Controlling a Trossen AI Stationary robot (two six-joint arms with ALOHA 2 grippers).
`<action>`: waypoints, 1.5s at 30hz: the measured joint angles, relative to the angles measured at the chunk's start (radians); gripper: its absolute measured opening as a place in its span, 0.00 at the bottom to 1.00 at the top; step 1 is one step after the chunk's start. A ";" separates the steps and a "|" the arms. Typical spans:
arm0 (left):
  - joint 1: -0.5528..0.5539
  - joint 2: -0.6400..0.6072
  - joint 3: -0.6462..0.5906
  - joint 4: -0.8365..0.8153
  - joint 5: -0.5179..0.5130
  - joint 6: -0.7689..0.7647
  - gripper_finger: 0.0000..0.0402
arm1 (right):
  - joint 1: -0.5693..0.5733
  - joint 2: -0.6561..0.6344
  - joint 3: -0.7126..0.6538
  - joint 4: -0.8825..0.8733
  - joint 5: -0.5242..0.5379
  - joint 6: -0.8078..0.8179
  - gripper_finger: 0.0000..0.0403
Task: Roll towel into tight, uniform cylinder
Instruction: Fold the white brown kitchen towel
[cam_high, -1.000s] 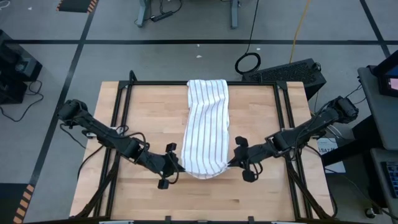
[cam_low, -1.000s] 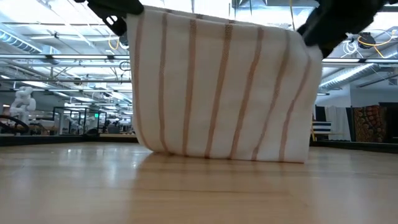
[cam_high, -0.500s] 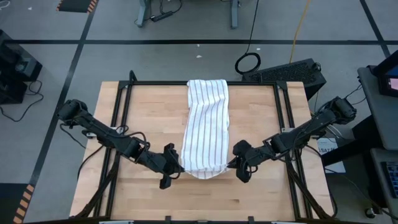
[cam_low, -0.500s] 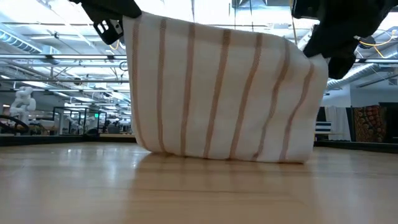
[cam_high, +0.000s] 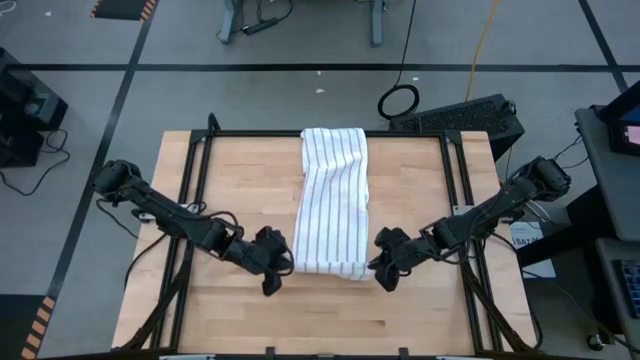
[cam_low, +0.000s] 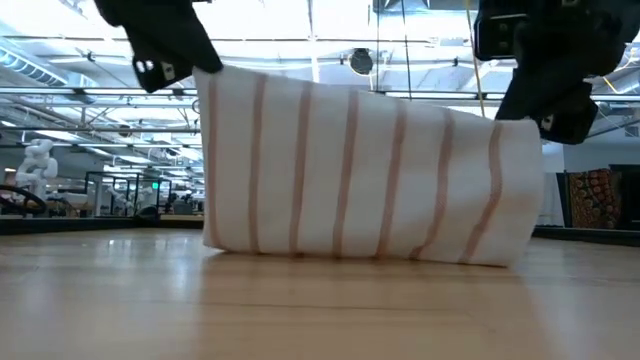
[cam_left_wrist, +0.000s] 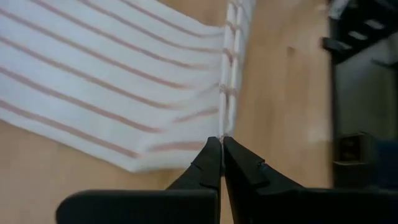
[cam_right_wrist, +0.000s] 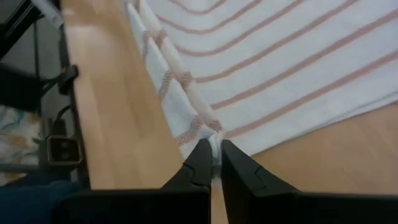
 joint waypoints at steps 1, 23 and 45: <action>-0.004 0.000 0.000 0.009 0.020 -0.027 0.03 | 0.003 0.000 0.000 0.002 -0.014 -0.006 0.01; -0.095 0.221 0.001 0.232 0.119 -0.132 0.03 | 0.114 0.199 -0.001 0.154 -0.051 -0.234 0.01; -0.119 0.259 0.000 0.243 0.131 -0.100 0.18 | 0.154 0.325 -0.002 0.286 -0.246 -0.168 0.28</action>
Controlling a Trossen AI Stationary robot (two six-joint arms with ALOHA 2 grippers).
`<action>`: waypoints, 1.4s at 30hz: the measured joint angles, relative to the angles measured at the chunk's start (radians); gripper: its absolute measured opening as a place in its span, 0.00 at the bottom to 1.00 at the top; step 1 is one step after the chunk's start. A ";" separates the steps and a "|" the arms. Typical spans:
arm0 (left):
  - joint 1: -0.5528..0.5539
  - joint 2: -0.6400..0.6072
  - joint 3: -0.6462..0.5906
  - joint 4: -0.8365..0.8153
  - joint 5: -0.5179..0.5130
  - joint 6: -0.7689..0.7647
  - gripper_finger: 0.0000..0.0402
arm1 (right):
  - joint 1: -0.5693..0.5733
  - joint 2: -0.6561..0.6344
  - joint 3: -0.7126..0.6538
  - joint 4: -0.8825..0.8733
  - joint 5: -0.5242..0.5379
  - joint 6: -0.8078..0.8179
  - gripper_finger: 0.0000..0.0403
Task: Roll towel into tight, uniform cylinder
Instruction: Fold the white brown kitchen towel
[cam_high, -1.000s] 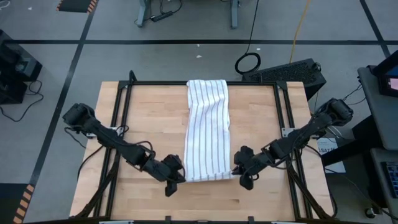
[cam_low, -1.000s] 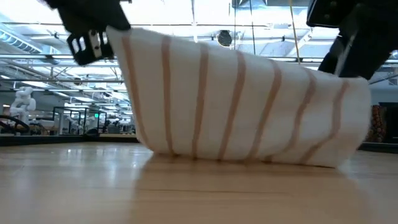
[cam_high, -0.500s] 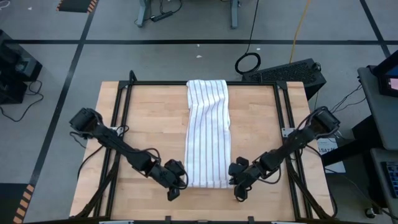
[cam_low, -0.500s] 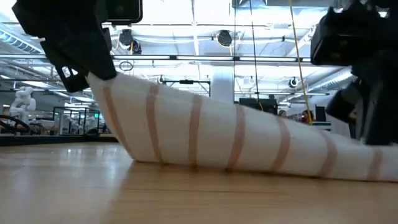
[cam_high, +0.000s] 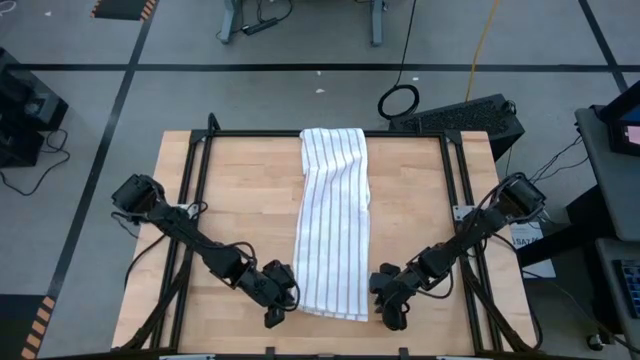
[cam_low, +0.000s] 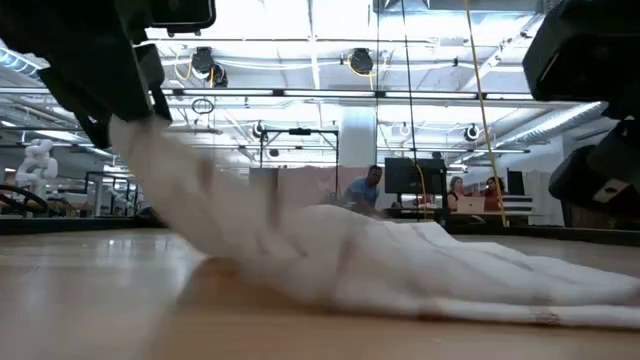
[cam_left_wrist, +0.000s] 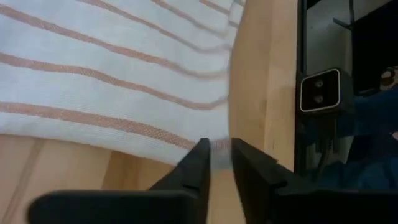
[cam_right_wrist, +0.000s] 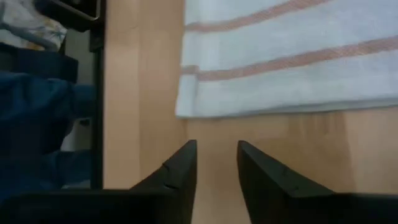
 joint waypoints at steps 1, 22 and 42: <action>-0.002 0.000 0.000 0.000 0.007 -0.003 0.22 | 0.000 -0.005 0.000 0.000 -0.015 -0.008 0.30; 0.153 -0.046 0.018 0.134 0.116 -0.534 0.41 | -0.135 -0.290 0.001 -0.401 -0.126 0.088 0.42; 1.158 -0.046 0.182 -0.037 0.361 -0.079 0.41 | -0.552 -0.499 0.002 -0.530 0.040 0.433 0.42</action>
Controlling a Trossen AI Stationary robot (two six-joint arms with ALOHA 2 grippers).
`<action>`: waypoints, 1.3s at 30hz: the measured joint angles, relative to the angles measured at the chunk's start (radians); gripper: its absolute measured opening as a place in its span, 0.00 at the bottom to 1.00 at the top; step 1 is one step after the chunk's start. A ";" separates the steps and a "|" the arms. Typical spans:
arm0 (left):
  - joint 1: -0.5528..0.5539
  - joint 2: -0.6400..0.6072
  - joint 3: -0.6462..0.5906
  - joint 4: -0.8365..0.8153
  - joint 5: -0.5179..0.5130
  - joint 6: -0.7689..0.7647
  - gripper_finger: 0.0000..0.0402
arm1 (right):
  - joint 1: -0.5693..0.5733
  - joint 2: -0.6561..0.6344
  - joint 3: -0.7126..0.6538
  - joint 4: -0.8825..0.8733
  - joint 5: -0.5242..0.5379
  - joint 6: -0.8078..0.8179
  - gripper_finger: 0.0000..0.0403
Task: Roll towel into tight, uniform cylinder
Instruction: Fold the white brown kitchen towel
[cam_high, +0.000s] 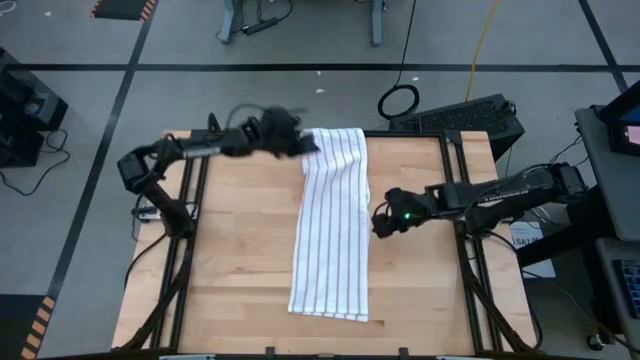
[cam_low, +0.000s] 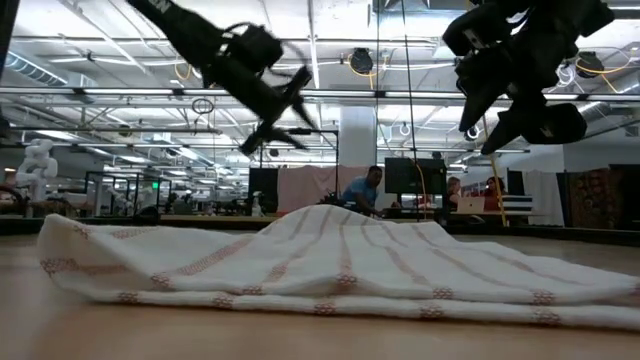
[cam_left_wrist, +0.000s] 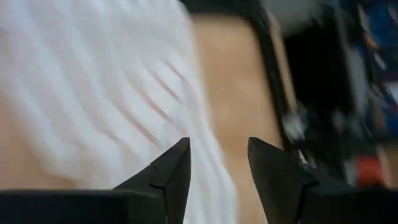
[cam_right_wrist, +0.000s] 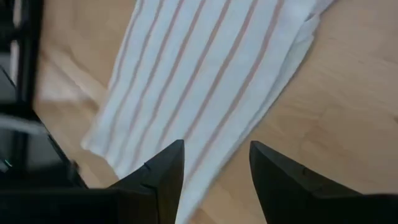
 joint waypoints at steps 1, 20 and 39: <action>0.052 0.001 0.000 -0.025 0.000 0.017 0.41 | -0.003 0.000 0.000 0.006 0.000 0.021 0.42; 0.299 0.124 -0.001 -0.056 0.121 0.287 0.48 | 0.014 0.000 0.000 0.009 0.134 0.160 0.42; 0.224 0.314 0.007 0.133 0.057 0.127 0.82 | 0.015 0.000 0.000 0.009 0.134 0.136 0.42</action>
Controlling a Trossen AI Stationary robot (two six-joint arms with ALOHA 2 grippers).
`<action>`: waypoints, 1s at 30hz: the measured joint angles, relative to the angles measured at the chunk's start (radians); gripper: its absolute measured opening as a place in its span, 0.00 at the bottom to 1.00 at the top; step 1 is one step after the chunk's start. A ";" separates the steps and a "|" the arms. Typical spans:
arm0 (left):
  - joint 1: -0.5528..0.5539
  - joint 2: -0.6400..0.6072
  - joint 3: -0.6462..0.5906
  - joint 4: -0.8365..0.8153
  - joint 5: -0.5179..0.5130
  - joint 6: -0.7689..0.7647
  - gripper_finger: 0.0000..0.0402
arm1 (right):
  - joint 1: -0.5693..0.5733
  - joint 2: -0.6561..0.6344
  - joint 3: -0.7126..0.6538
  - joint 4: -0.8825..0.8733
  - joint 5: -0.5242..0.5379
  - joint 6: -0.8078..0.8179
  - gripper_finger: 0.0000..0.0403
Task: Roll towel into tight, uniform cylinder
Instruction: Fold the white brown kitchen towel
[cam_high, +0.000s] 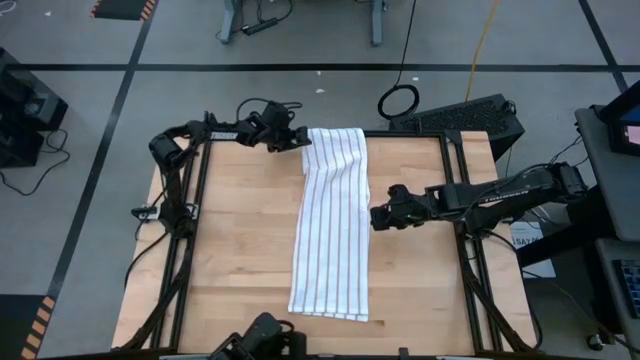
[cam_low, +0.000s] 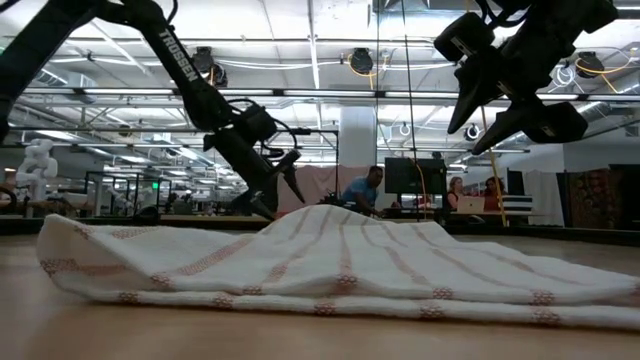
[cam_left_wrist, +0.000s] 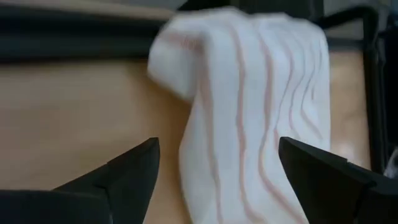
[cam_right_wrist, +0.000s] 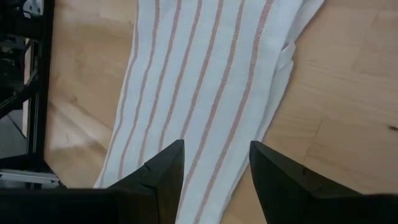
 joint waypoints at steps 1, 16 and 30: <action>0.001 -0.001 0.005 0.017 -0.006 -0.001 0.81 | 0.001 0.000 0.000 0.000 0.000 0.006 0.42; 0.002 0.052 0.077 -0.023 0.008 0.017 0.51 | 0.006 0.000 0.000 -0.001 0.000 -0.013 0.42; -0.005 0.023 0.081 -0.041 0.035 0.026 0.46 | 0.008 0.000 0.000 0.009 -0.027 0.017 0.42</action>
